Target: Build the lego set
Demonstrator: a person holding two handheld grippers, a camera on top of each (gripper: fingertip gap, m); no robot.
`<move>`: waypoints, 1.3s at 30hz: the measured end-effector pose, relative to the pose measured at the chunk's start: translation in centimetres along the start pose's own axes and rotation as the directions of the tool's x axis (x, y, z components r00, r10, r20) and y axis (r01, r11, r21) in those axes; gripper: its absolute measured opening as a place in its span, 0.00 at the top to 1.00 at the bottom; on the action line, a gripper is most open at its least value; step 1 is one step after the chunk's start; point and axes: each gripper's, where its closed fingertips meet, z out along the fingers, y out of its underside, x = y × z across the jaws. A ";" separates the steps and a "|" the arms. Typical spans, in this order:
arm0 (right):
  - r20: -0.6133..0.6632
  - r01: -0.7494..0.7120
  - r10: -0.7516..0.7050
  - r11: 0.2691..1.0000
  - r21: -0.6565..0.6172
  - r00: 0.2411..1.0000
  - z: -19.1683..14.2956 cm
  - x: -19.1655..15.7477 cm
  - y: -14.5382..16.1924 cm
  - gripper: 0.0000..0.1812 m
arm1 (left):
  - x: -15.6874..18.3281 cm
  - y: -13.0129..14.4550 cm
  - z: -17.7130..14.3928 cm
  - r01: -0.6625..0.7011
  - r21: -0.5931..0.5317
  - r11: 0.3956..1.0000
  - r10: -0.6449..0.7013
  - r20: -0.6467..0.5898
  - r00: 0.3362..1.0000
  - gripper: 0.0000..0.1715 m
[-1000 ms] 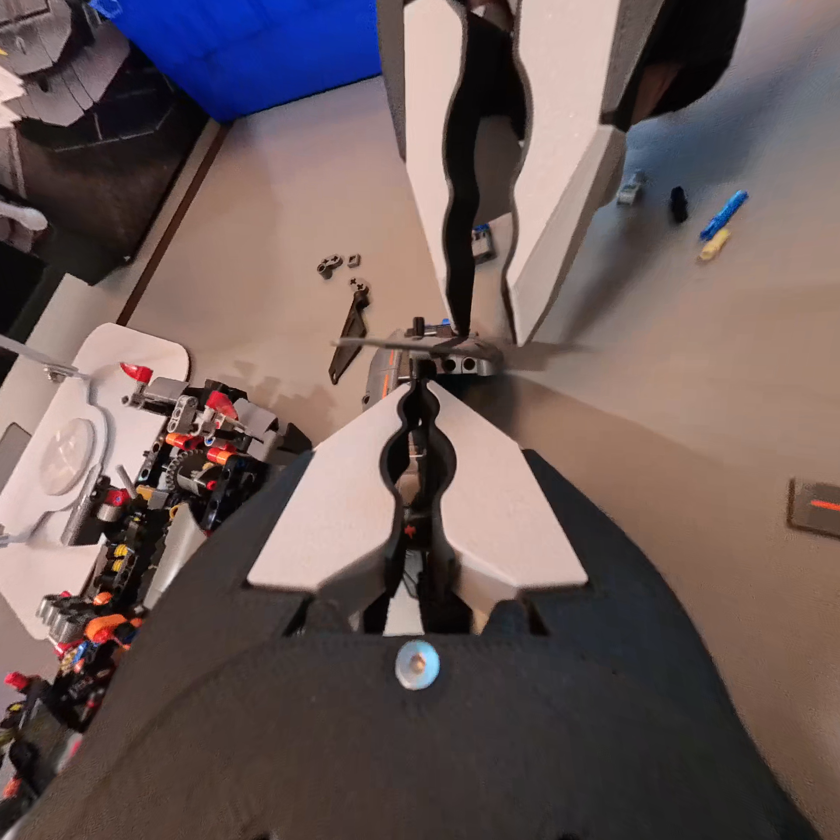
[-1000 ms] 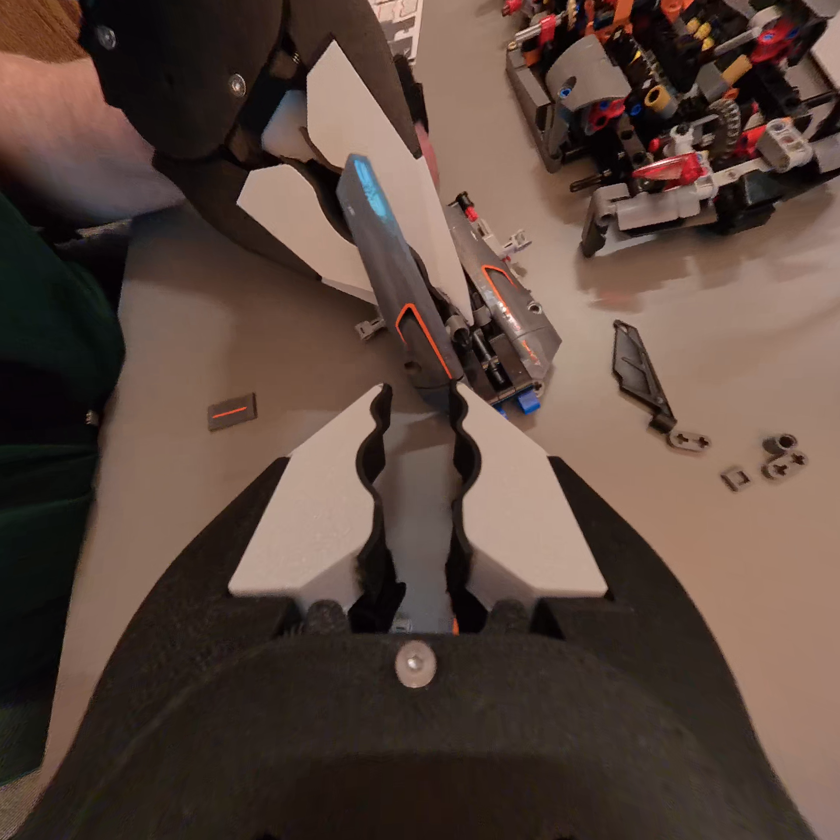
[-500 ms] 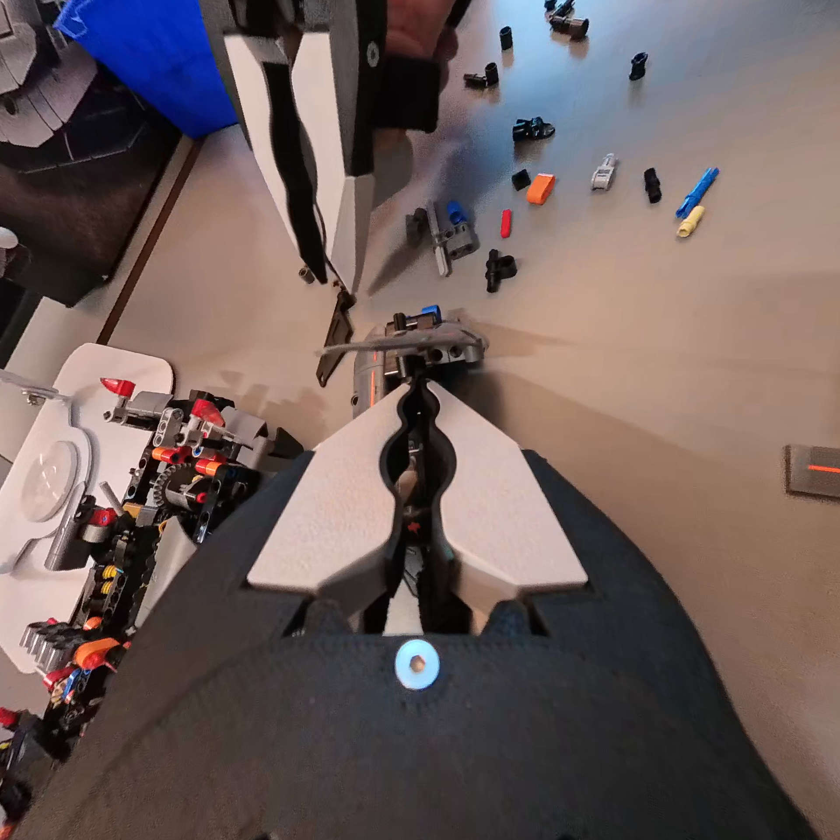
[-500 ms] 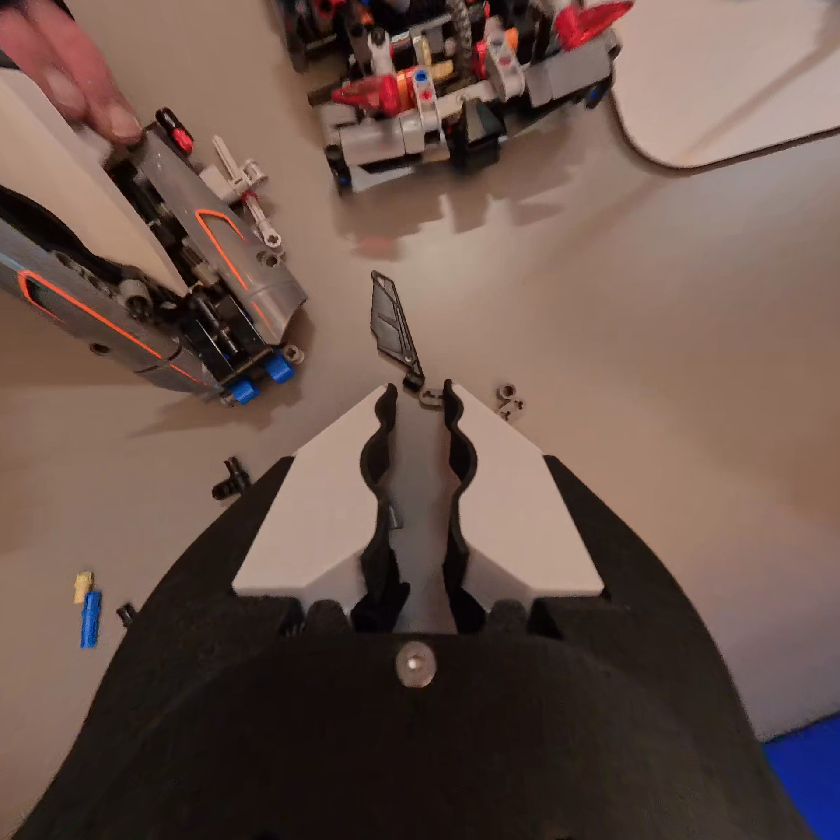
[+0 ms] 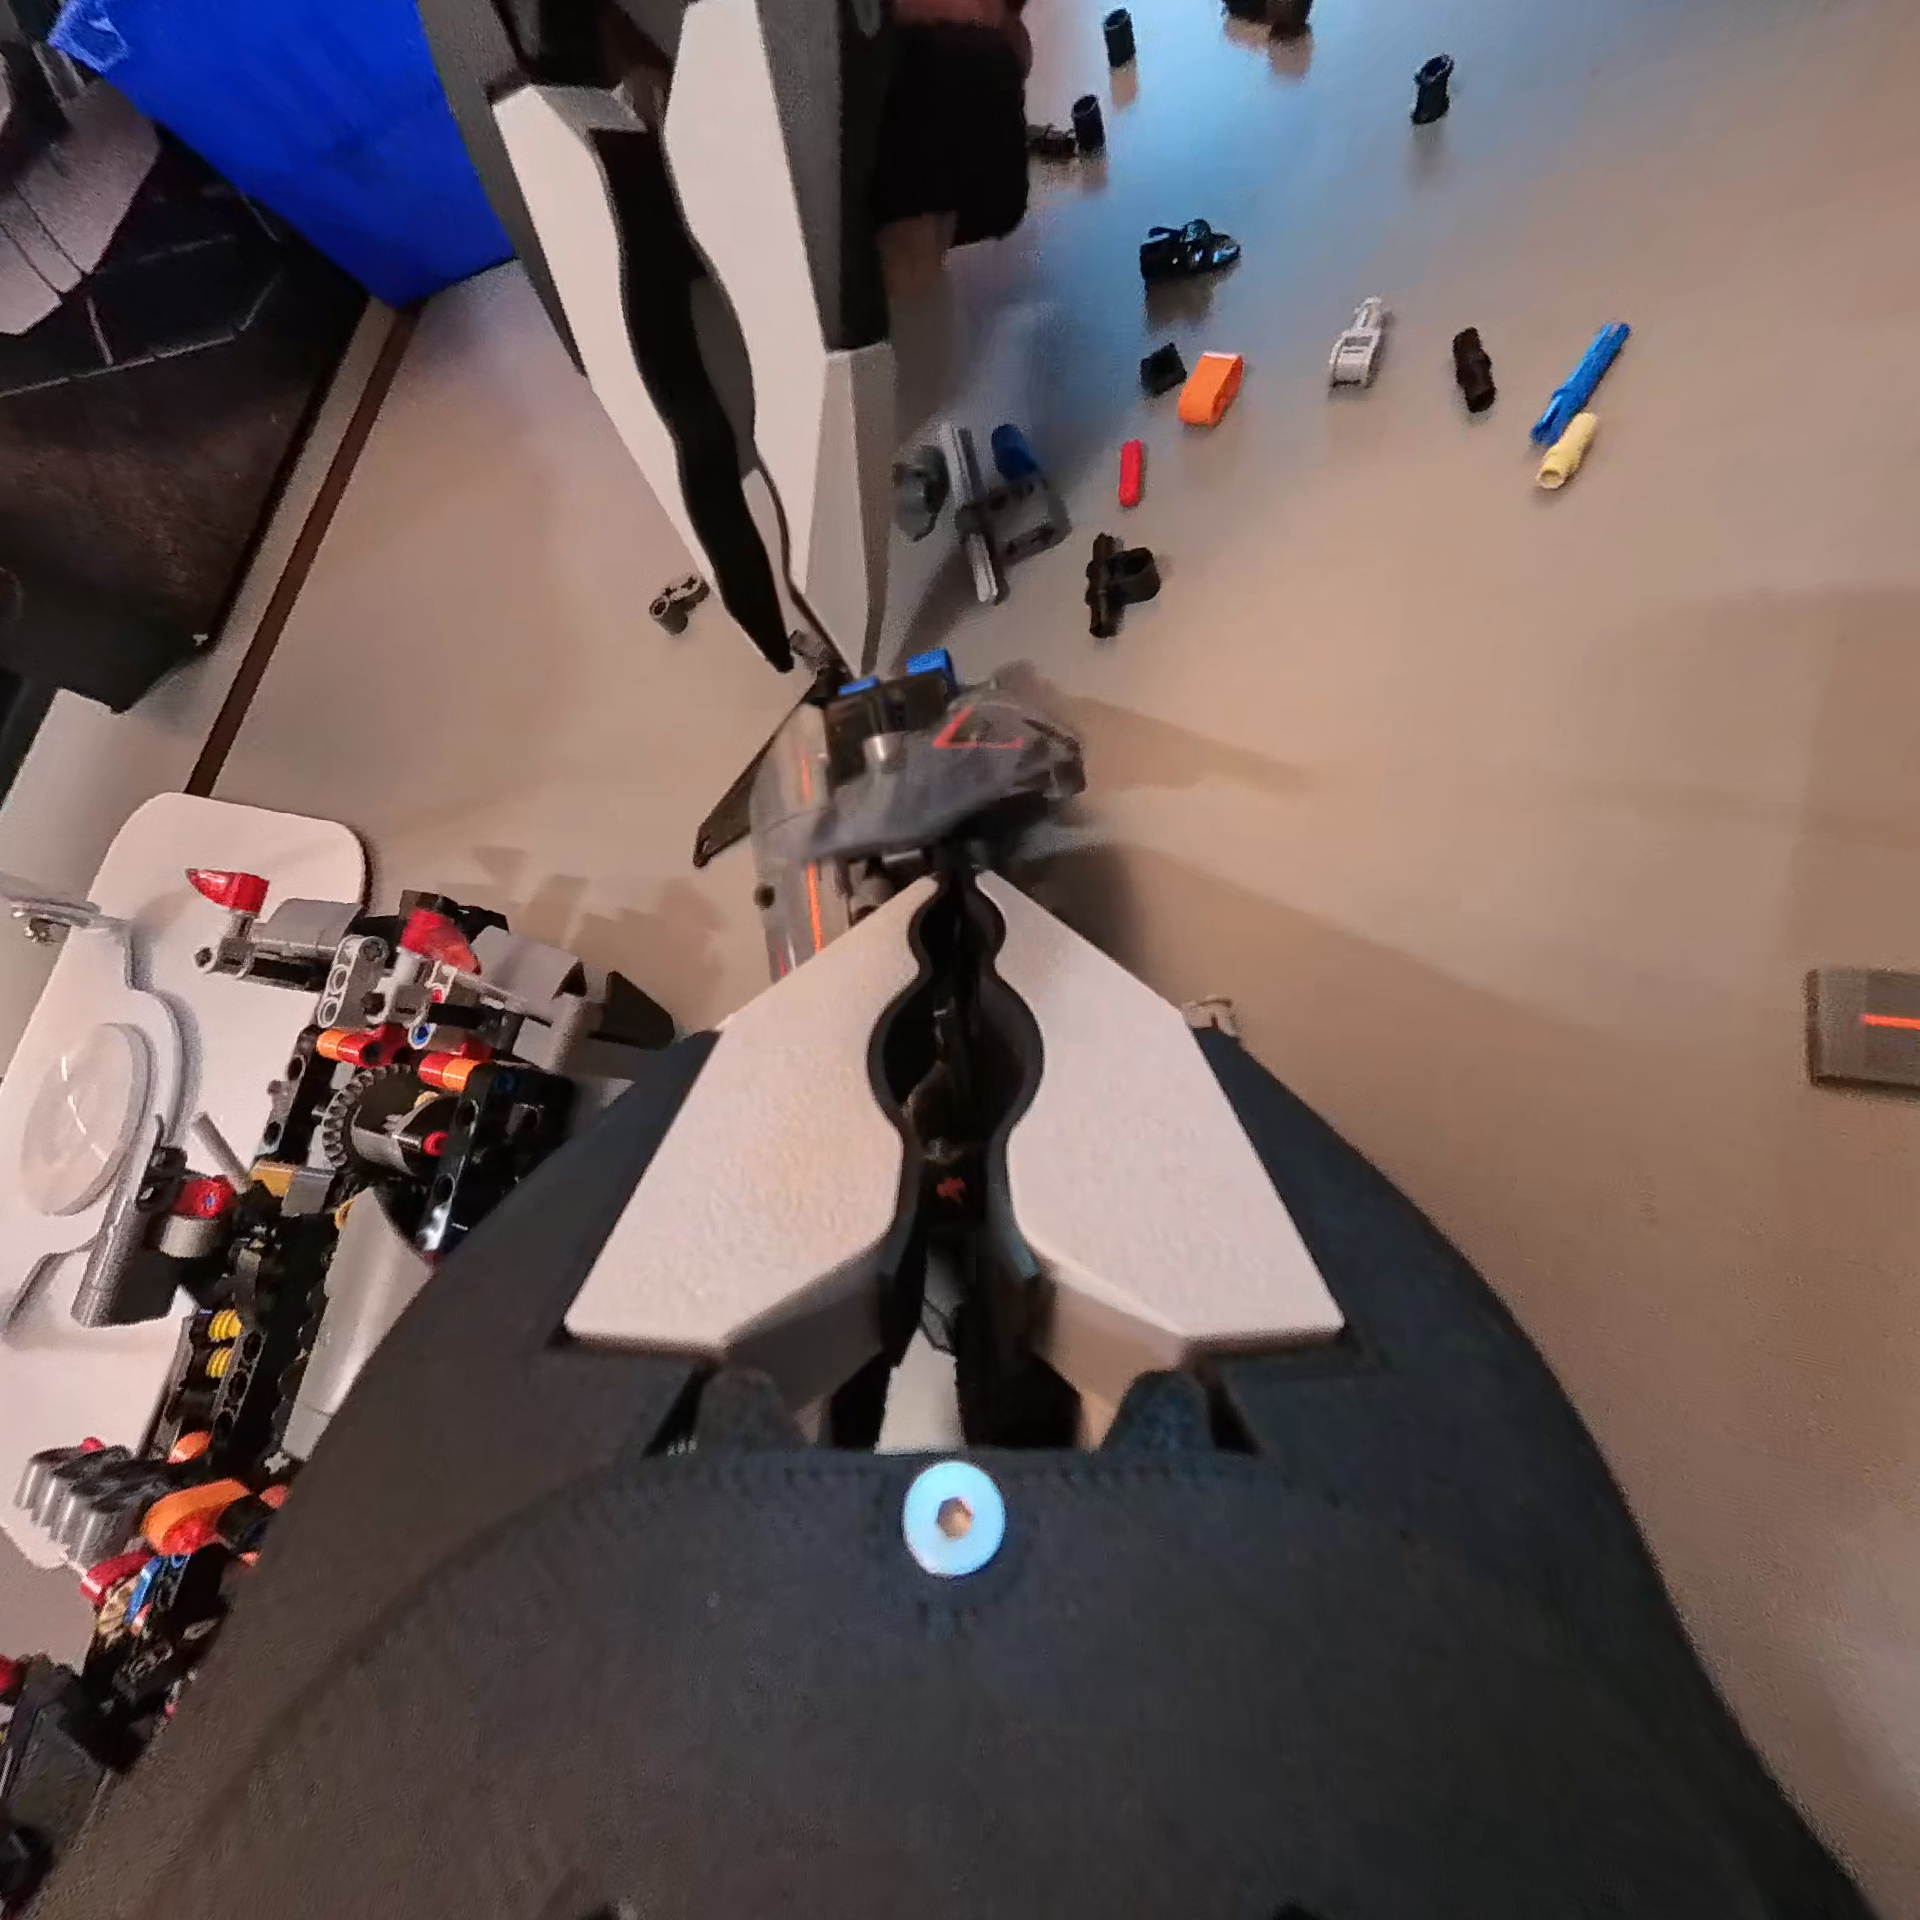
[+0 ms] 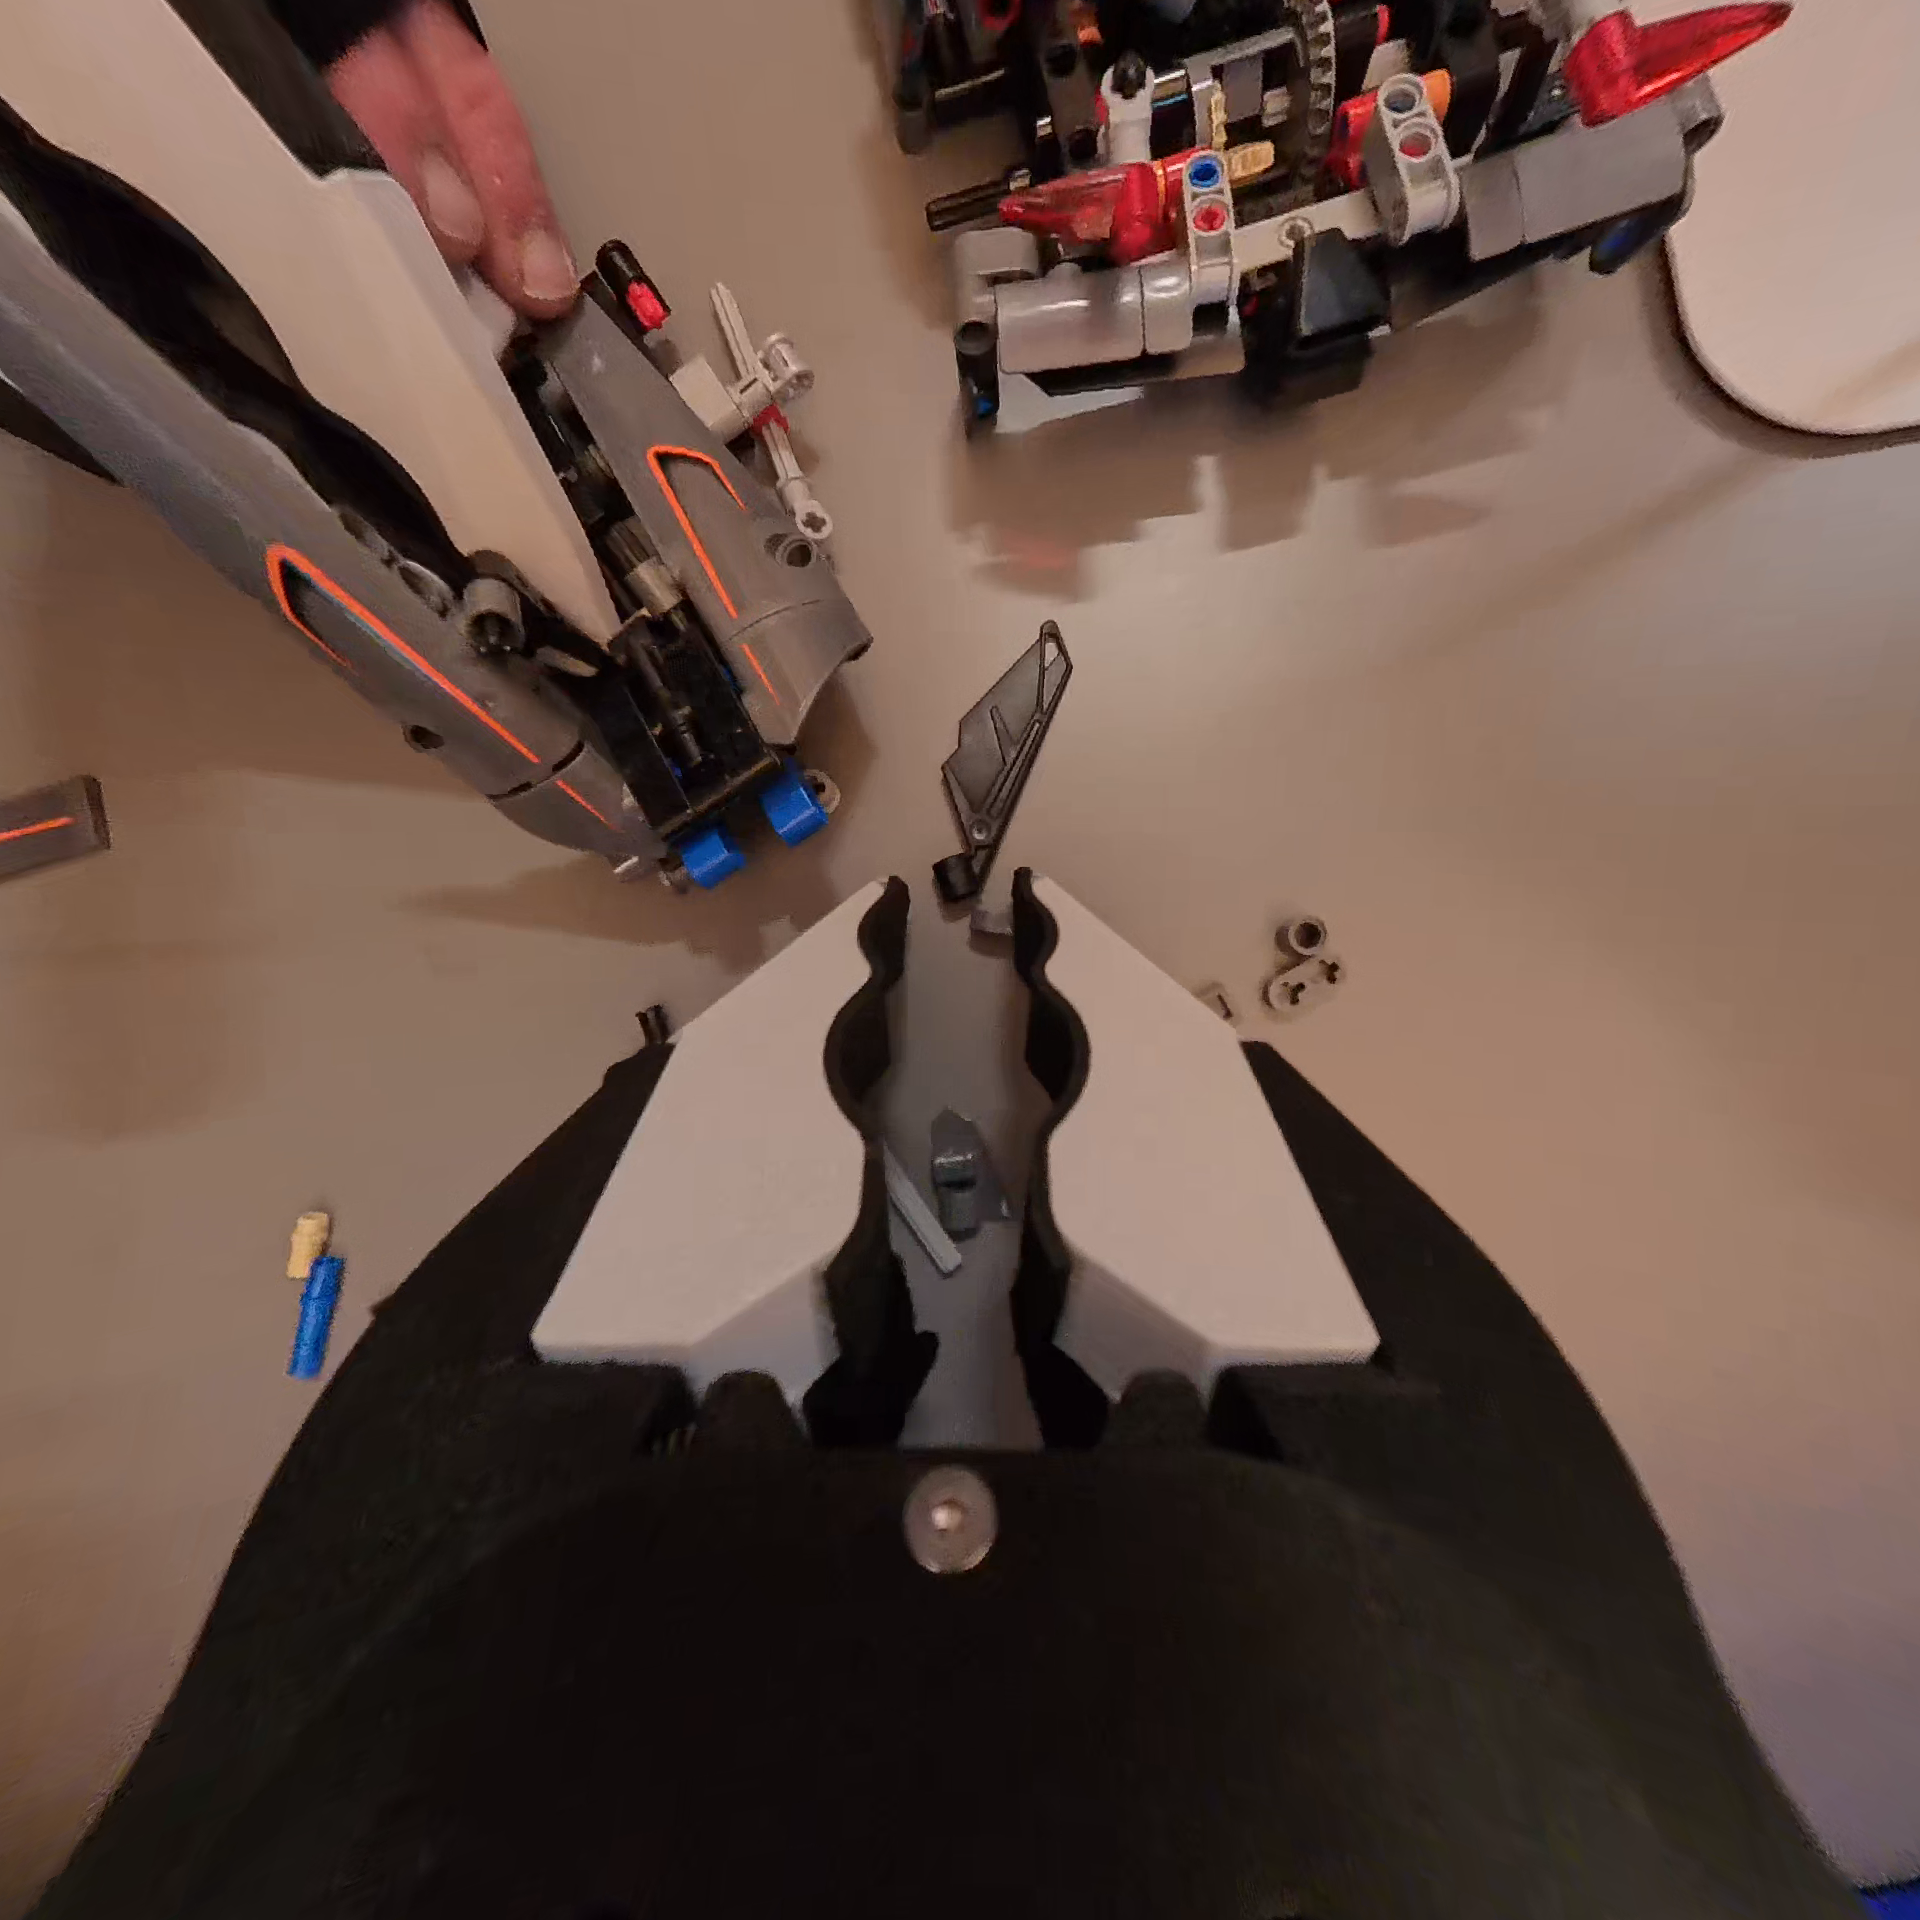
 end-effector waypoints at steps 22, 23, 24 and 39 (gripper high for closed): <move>-0.103 0.163 -0.148 0.973 0.163 0.984 -3.0 -1.1 -3.0 0.97 | -0.7 -0.4 -1.1 0.053 0.058 0.997 -0.054 0.004 0.999 0.93; -0.123 0.178 -0.158 0.969 0.171 0.980 -3.4 -1.2 -3.3 0.97 | -0.9 -0.2 -1.4 0.074 0.057 0.996 -0.075 0.005 0.997 0.92; -0.141 0.196 -0.171 0.962 0.191 0.975 -3.9 -1.4 -3.8 0.97 | -1.1 0.1 -1.9 0.100 0.058 0.993 -0.100 0.000 0.995 0.91; -0.392 0.518 -0.422 0.836 0.181 0.818 -6.8 -5.5 -8.8 0.97 | -5.8 -6.9 -6.8 0.709 0.330 0.623 -0.561 -0.443 0.700 0.98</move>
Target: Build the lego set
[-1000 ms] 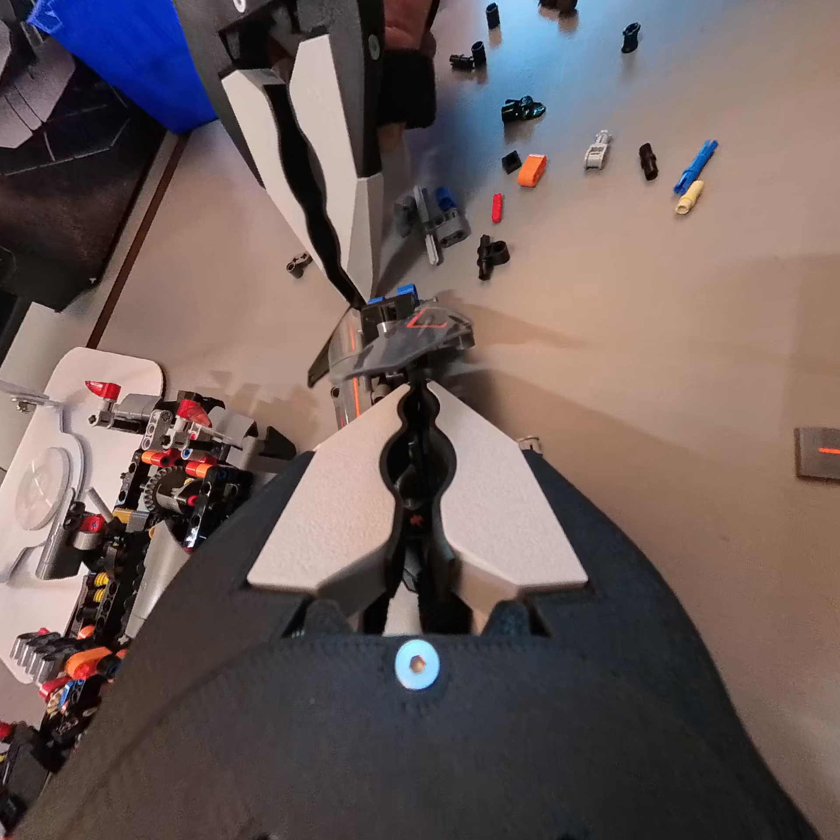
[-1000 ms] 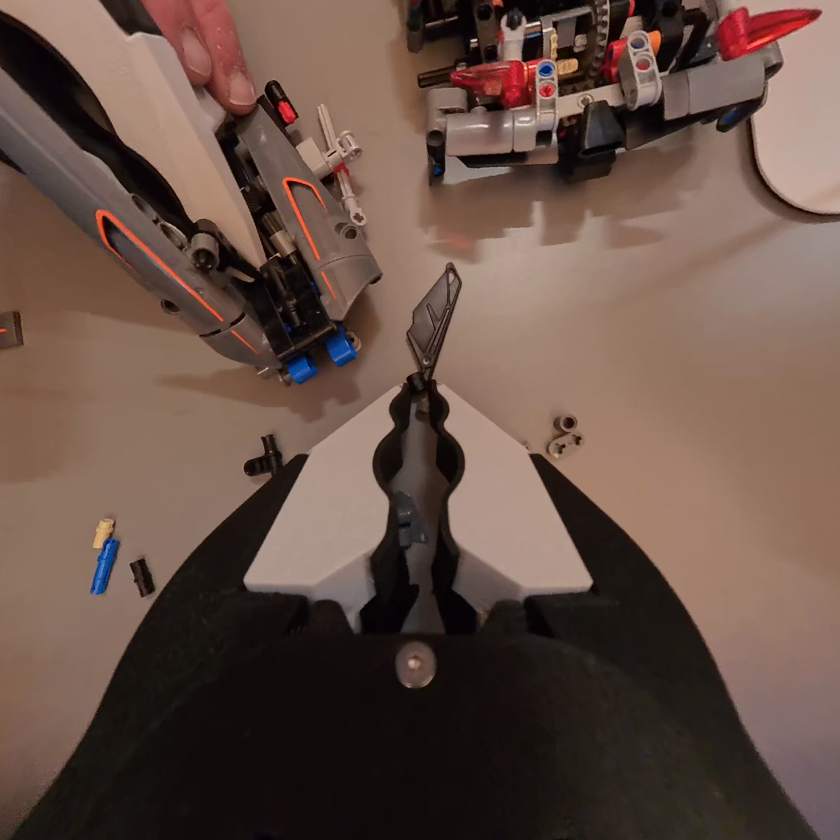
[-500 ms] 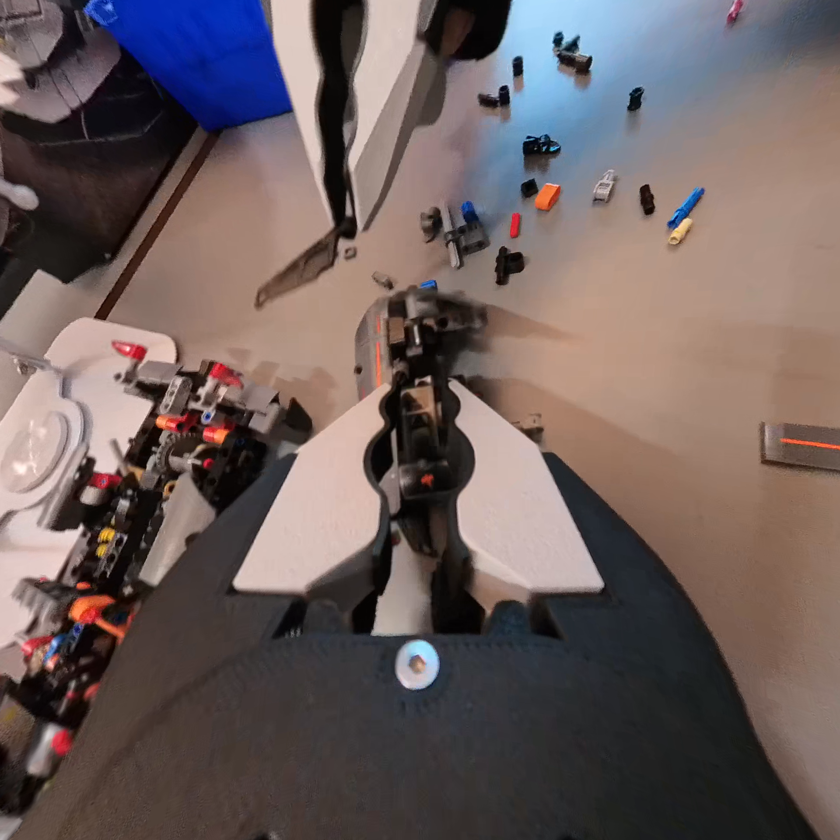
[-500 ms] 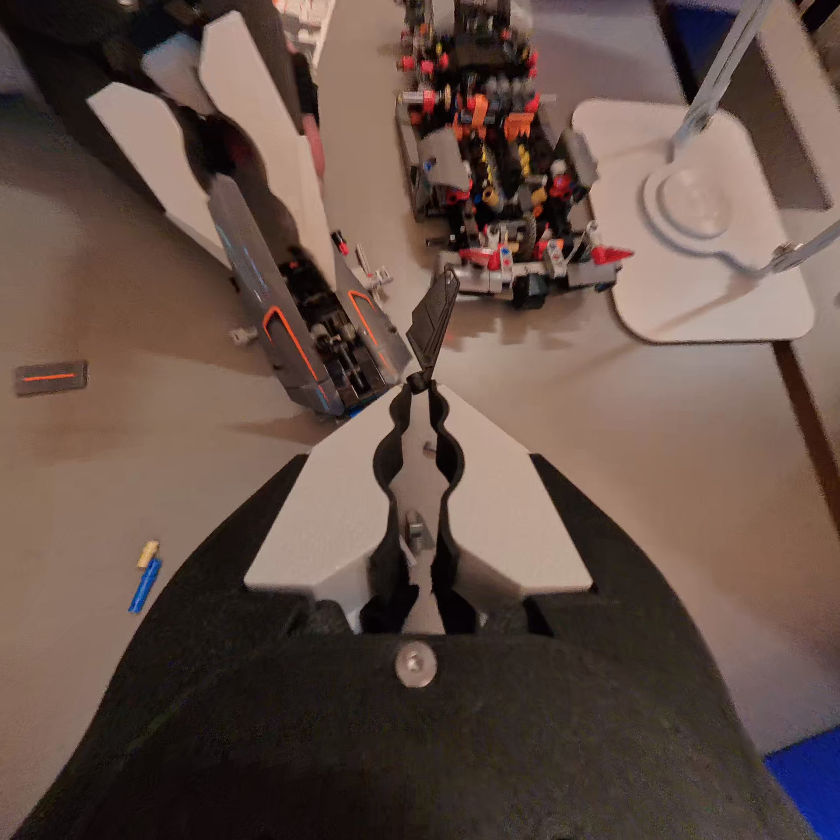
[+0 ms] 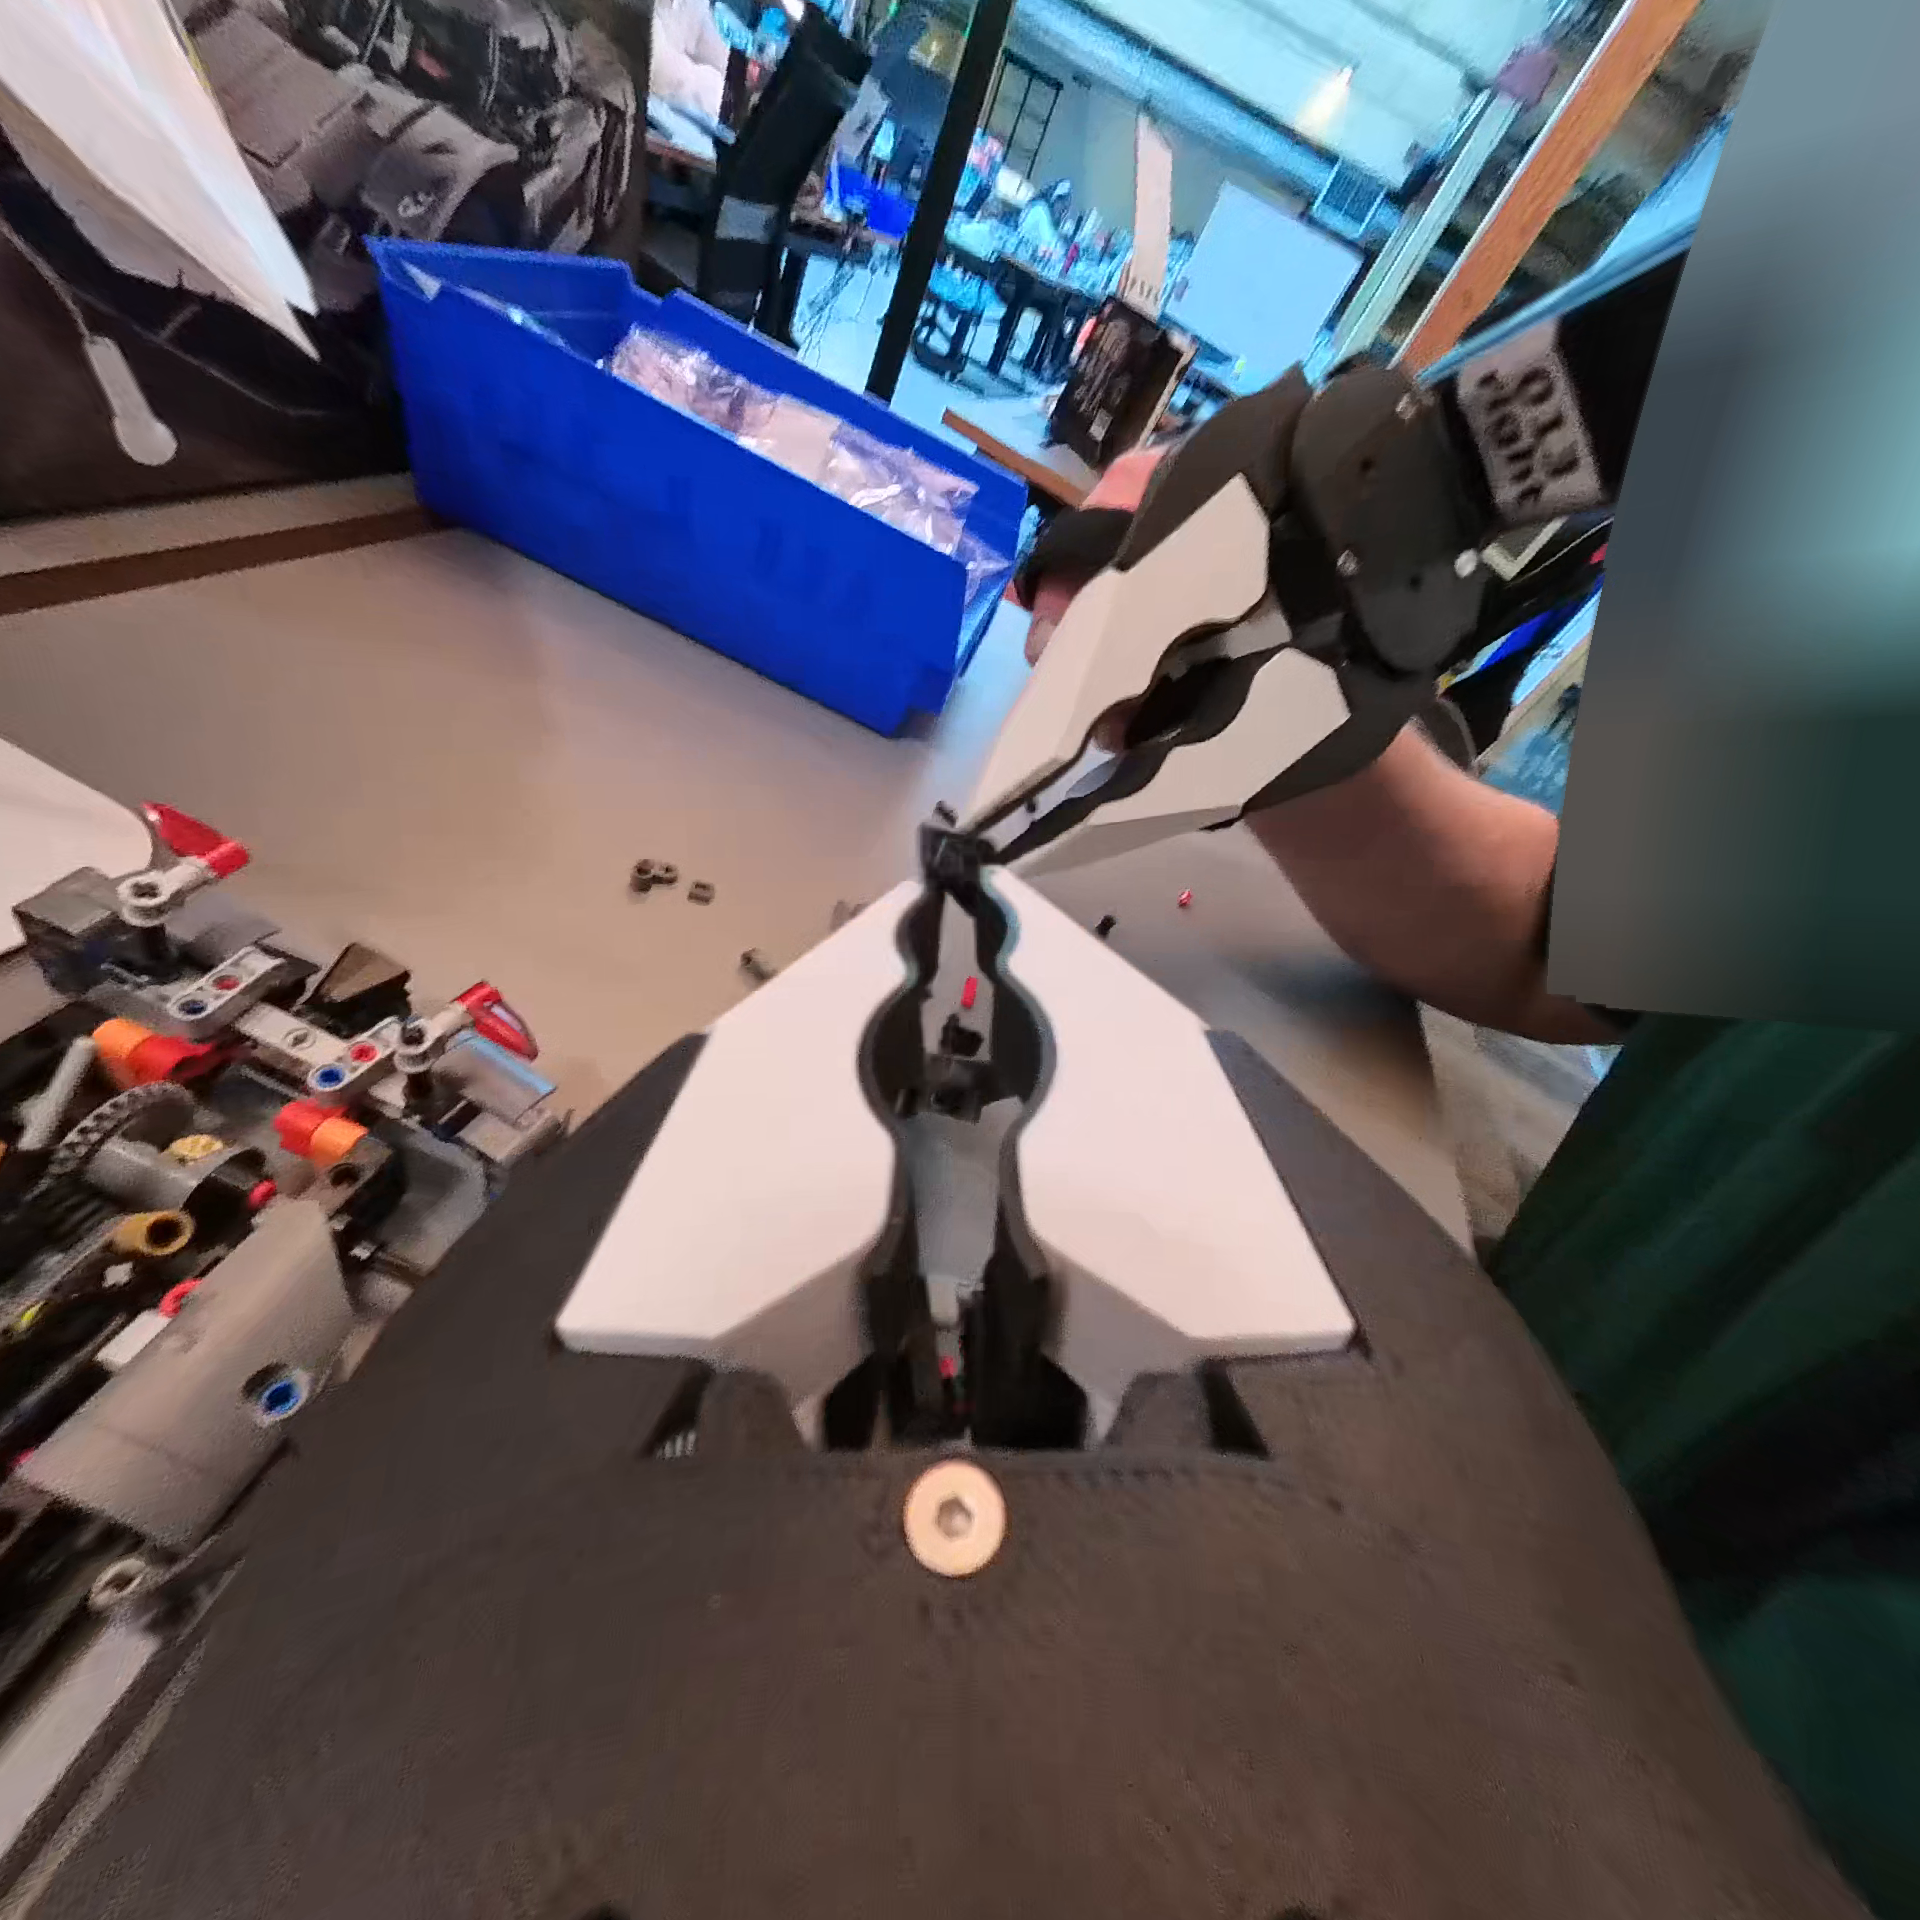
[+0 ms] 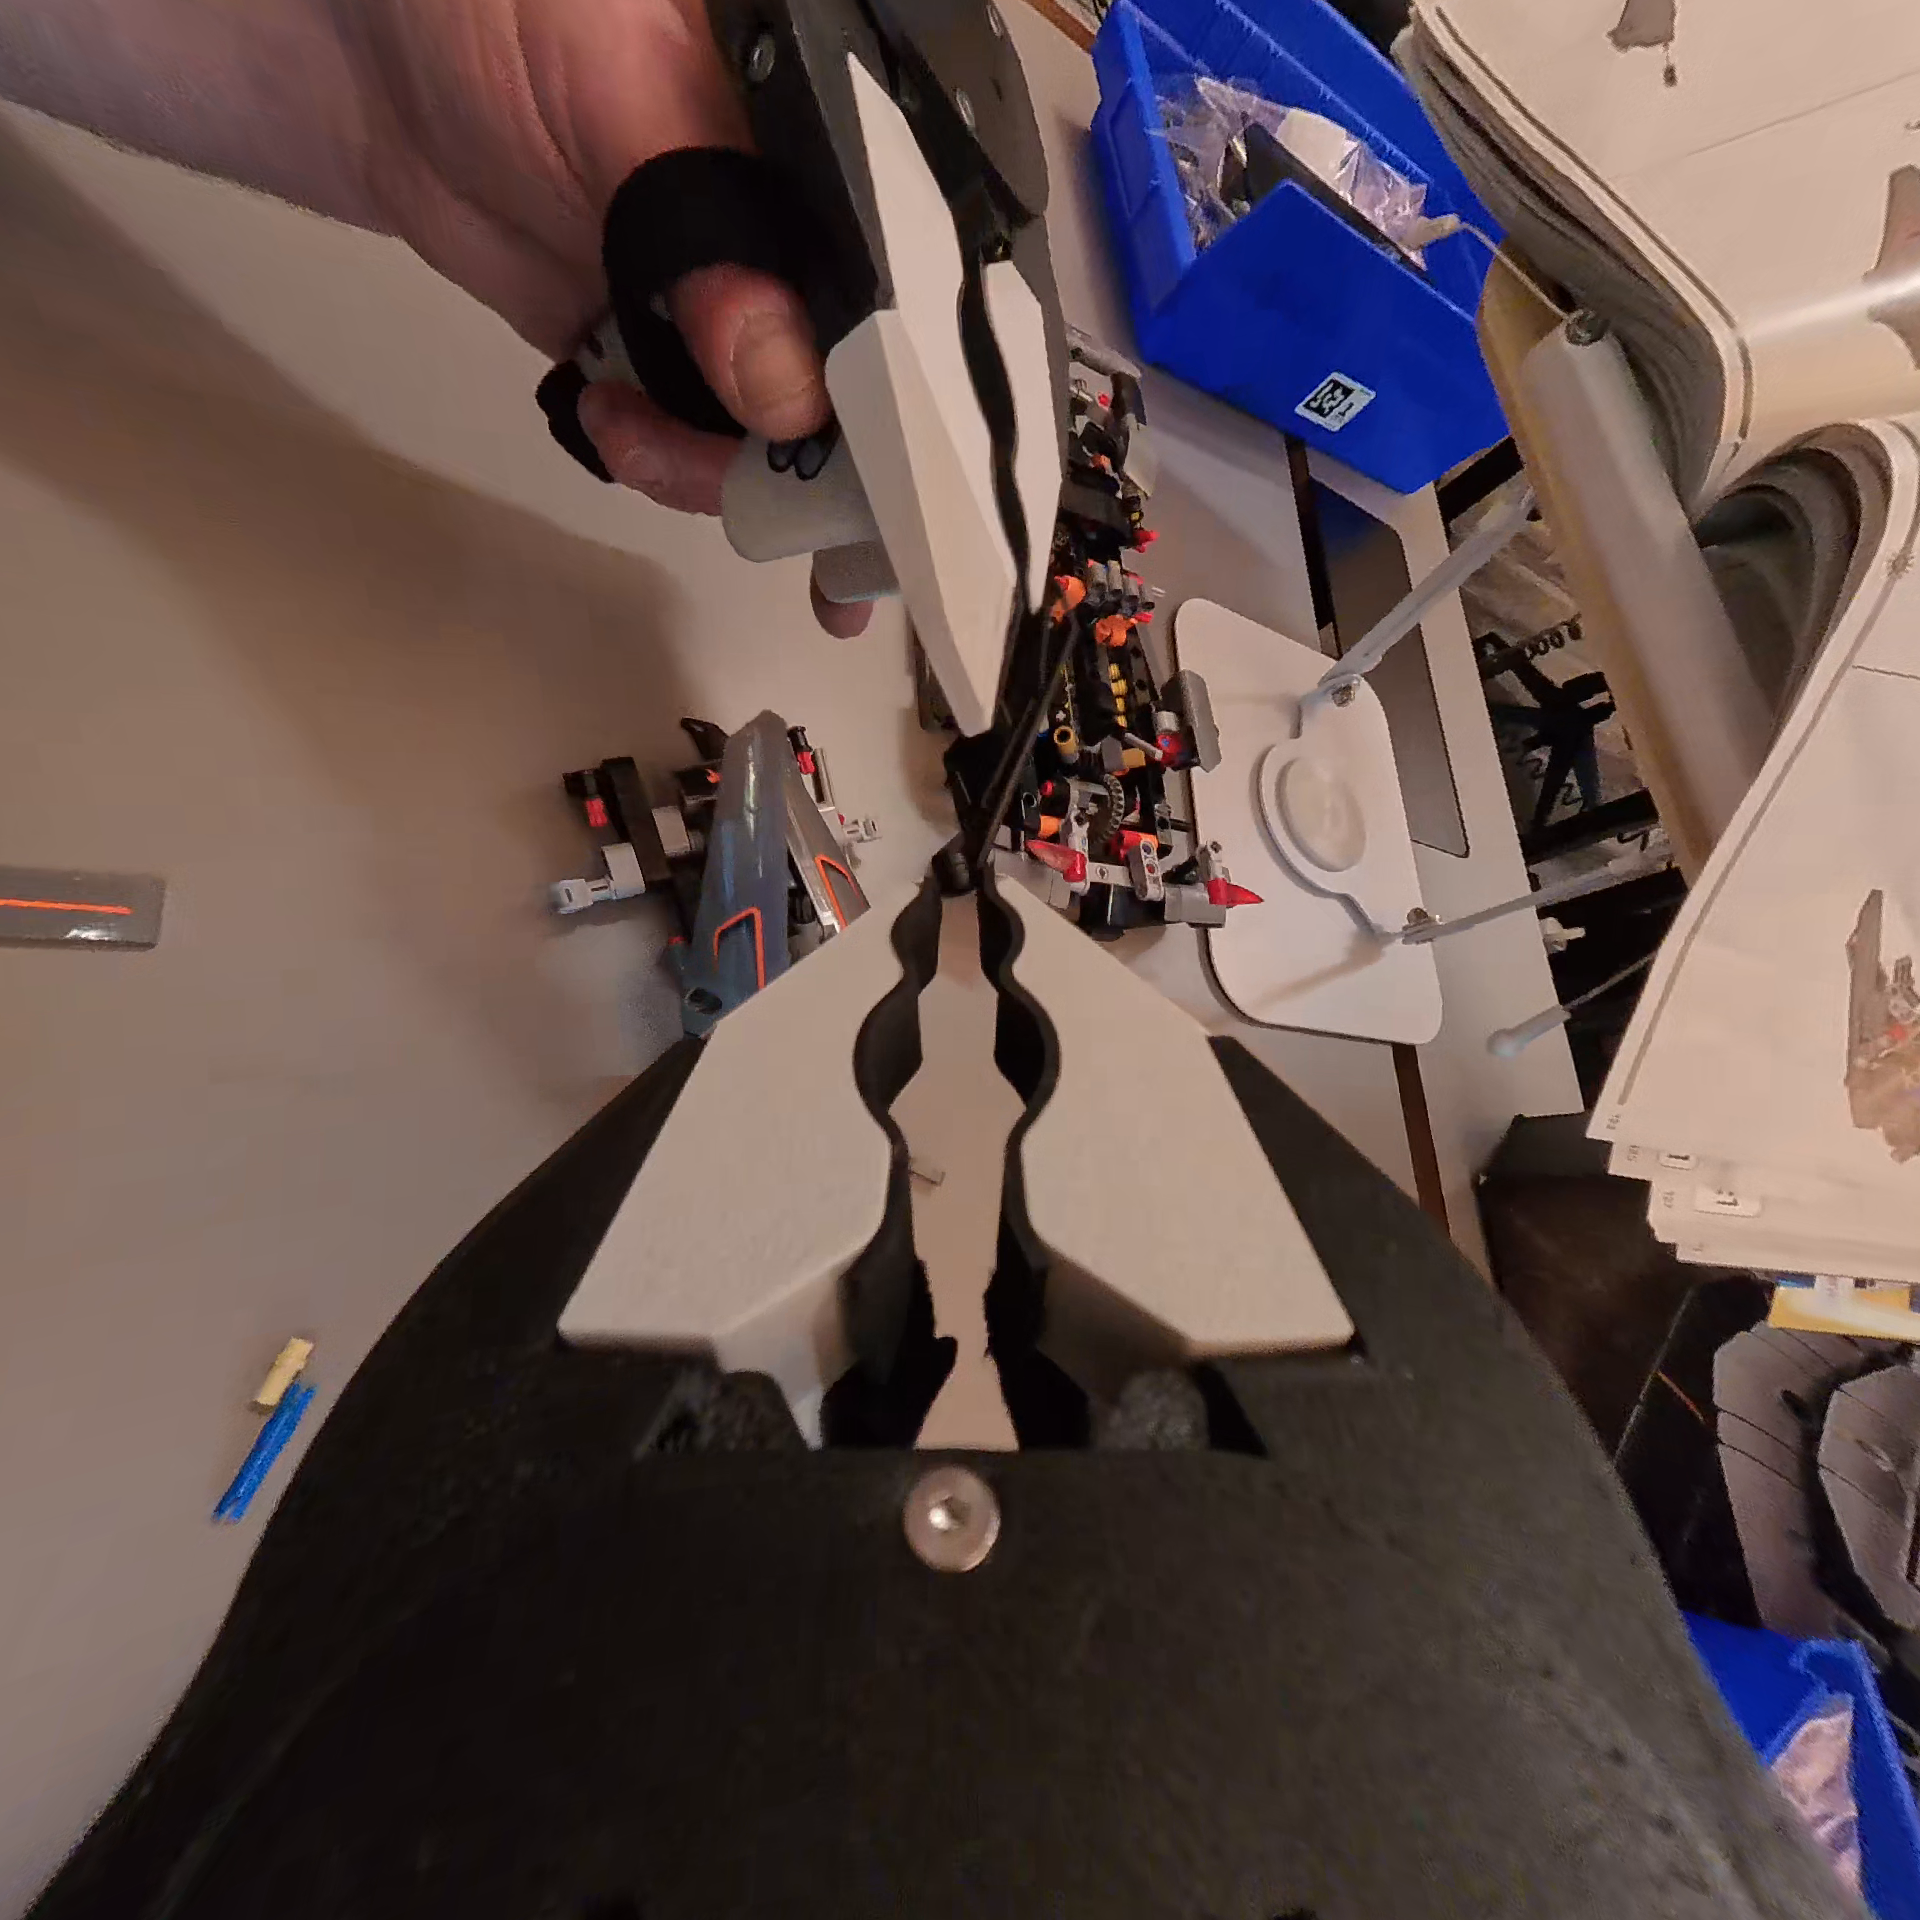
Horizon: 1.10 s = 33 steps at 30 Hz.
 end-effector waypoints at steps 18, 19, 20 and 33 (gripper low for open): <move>0.343 -0.367 0.316 0.925 0.094 0.885 0.1 -0.7 0.1 0.98 | 1.2 -0.8 0.7 -0.265 -0.015 0.964 0.265 0.004 0.964 1.00; 0.346 -0.369 0.321 0.926 0.083 0.882 0.1 -0.8 0.4 0.98 | 0.8 -0.7 0.5 -0.269 -0.022 0.963 0.270 0.036 0.962 1.00; 0.346 -0.368 0.328 0.928 0.055 0.879 0.2 -0.9 1.0 0.98 | 0.7 -0.4 0.0 -0.274 -0.029 0.961 0.276 0.048 0.960 0.97; 0.412 -0.287 0.296 0.954 -0.086 0.862 2.5 -3.4 4.8 0.98 | -2.9 9.0 0.0 -0.491 -0.452 0.745 0.601 0.134 0.788 0.89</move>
